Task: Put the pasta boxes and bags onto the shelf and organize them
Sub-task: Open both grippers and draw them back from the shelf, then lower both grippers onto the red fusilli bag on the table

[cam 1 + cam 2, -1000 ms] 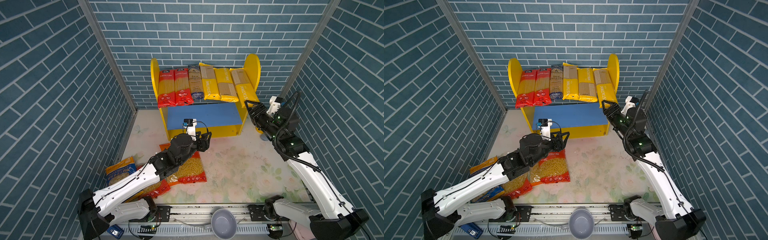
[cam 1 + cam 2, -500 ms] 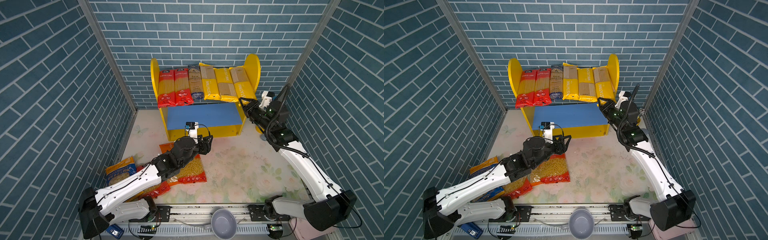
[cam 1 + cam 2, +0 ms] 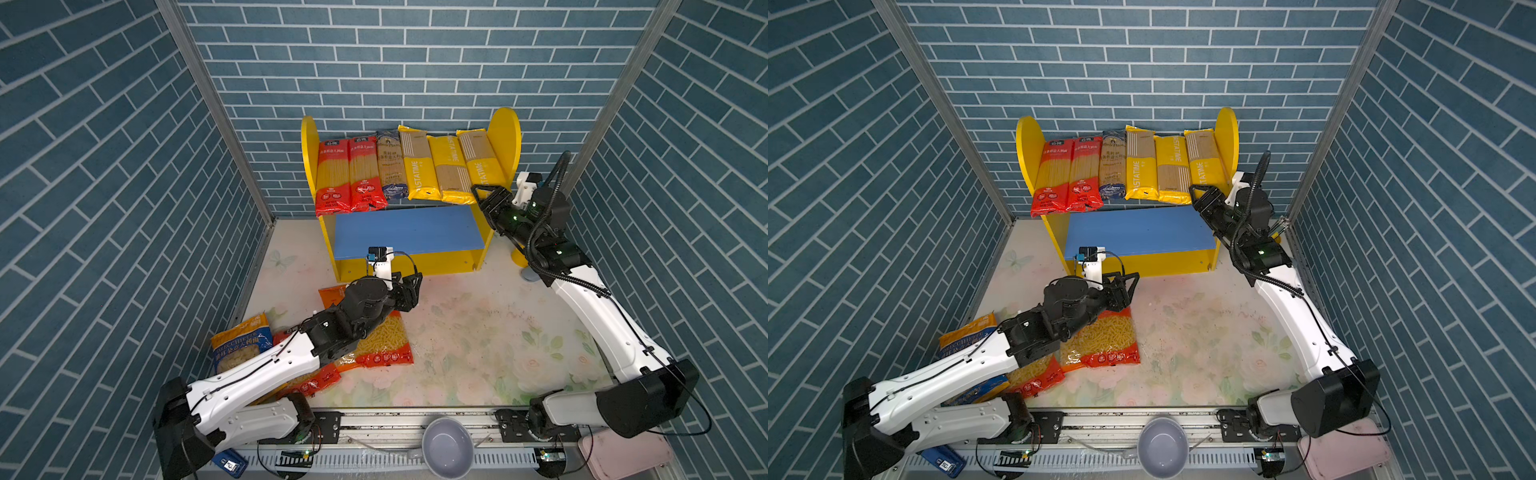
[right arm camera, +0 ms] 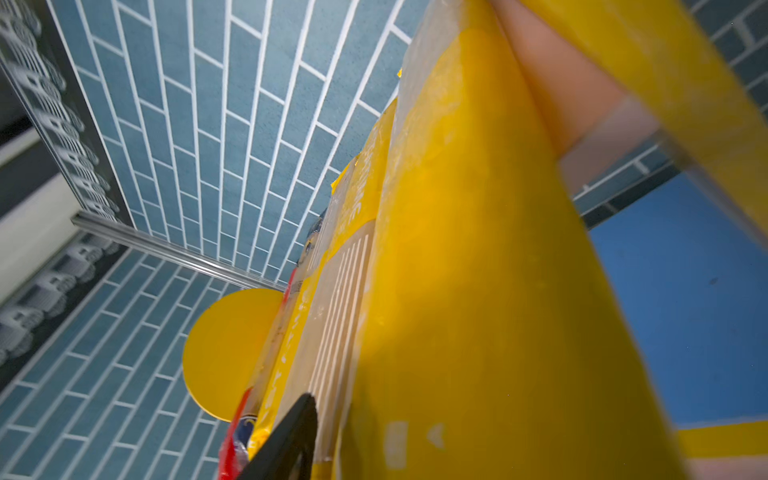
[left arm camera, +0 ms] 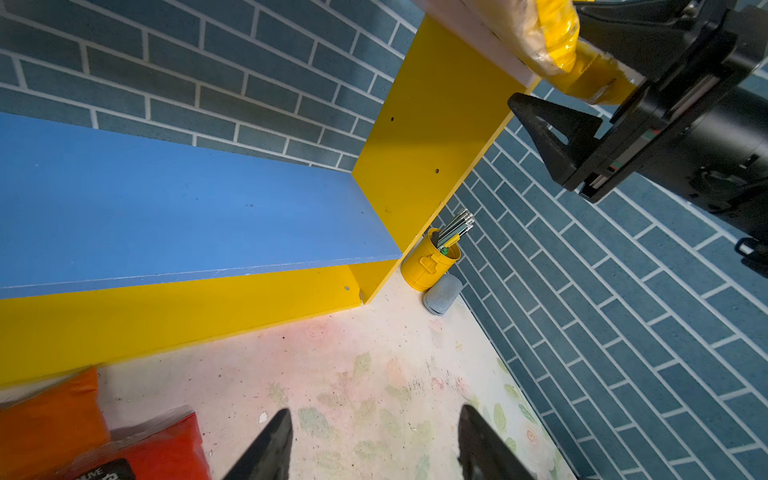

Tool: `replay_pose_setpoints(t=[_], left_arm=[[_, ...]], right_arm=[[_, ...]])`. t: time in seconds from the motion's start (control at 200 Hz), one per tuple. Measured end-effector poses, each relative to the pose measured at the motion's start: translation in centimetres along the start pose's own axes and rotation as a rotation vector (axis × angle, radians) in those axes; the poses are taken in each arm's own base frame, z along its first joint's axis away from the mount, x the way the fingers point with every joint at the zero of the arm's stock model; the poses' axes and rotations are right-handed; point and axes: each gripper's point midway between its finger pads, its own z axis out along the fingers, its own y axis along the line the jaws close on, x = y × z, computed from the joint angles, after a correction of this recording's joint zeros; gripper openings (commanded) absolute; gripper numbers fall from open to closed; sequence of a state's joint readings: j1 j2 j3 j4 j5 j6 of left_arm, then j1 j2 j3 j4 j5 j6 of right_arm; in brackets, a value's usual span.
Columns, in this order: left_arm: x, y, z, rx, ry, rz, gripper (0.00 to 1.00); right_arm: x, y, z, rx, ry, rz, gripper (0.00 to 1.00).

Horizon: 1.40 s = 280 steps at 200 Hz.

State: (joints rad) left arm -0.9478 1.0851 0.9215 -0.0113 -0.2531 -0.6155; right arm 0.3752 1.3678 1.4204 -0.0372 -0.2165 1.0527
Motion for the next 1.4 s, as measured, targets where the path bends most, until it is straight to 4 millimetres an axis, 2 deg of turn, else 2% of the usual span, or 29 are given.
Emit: replay_pose_setpoints(t=[0.125,0.285,0.385,0.465,0.565,0.685,0.745,0.825,0.93,1.13,1.255,1.4], left_arm=[[-0.4,0.3,-0.7,-0.009,-0.014,0.003,0.64],[-0.8,0.2,-0.9,-0.008,-0.024,0.007,0.64],[-0.6,0.5,-1.0,-0.022,-0.019,0.022,0.65],[-0.5,1.3,-1.3,-0.054,-0.016,0.037,0.68],[-0.2,2.9,-2.3,-0.119,-0.009,0.058,0.71],[1.2,5.5,-3.4,-0.211,0.027,0.069,0.71],[2.8,7.2,-3.7,-0.27,0.067,0.068,0.71],[5.2,9.6,-4.4,-0.348,0.128,0.063,0.71],[7.8,12.4,-5.8,-0.433,0.187,0.035,0.71],[11.4,16.1,-7.8,-0.571,0.281,-0.025,0.75],[13.9,17.1,-7.5,-0.628,0.374,-0.025,0.77],[15.9,17.6,-7.0,-0.65,0.438,-0.031,0.78]], right_arm=[[0.2,1.0,-0.9,-0.033,0.017,-0.019,0.85],[0.4,3.1,-4.6,-0.093,0.018,-0.04,0.85],[1.1,3.6,-6.5,-0.115,0.028,-0.047,0.79],[2.3,2.7,-7.1,-0.111,0.057,-0.047,0.72],[5.5,-0.2,-6.8,-0.064,0.134,-0.032,0.66],[12.8,-4.5,-5.9,0.024,0.305,-0.01,0.62],[16.7,-6.6,-5.9,0.067,0.391,-0.009,0.61],[20.9,-9.0,-6.3,0.123,0.481,-0.018,0.6],[25.1,-11.3,-6.5,0.18,0.574,-0.035,0.6],[30.6,-14.1,-5.0,0.238,0.695,-0.051,0.69],[33.2,-16.2,-4.3,0.278,0.753,-0.051,0.72],[35.0,-18.4,-4.0,0.327,0.797,-0.047,0.72]])
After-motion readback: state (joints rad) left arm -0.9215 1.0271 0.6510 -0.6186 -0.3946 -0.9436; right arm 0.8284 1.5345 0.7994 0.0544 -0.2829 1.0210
